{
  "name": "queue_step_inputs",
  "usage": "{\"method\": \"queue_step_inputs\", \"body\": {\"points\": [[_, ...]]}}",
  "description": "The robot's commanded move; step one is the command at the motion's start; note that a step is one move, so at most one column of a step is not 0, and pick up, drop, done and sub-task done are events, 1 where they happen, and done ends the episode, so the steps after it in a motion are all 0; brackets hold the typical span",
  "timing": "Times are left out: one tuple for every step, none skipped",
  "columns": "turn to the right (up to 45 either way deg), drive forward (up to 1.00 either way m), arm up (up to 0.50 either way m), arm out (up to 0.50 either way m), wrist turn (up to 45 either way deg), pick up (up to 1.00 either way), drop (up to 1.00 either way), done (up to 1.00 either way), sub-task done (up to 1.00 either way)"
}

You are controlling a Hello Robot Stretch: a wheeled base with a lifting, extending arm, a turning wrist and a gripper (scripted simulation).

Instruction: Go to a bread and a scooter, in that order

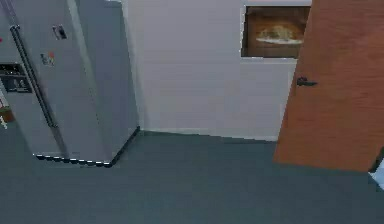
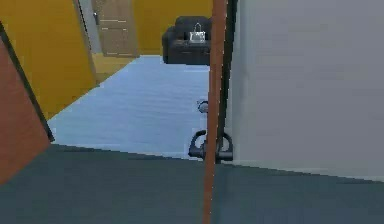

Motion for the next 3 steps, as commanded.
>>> {"method": "queue_step_inputs", "body": {"points": [[42.0,0.00,0.00,0.00,0.0,0.00,0.00,0.00,0.00],[0.0,0.70,0.00,0.00,0.0,0.00,0.00,0.00,0.00],[45.0,0.00,0.00,0.00,0.0,0.00,0.00,0.00,0.00]]}}
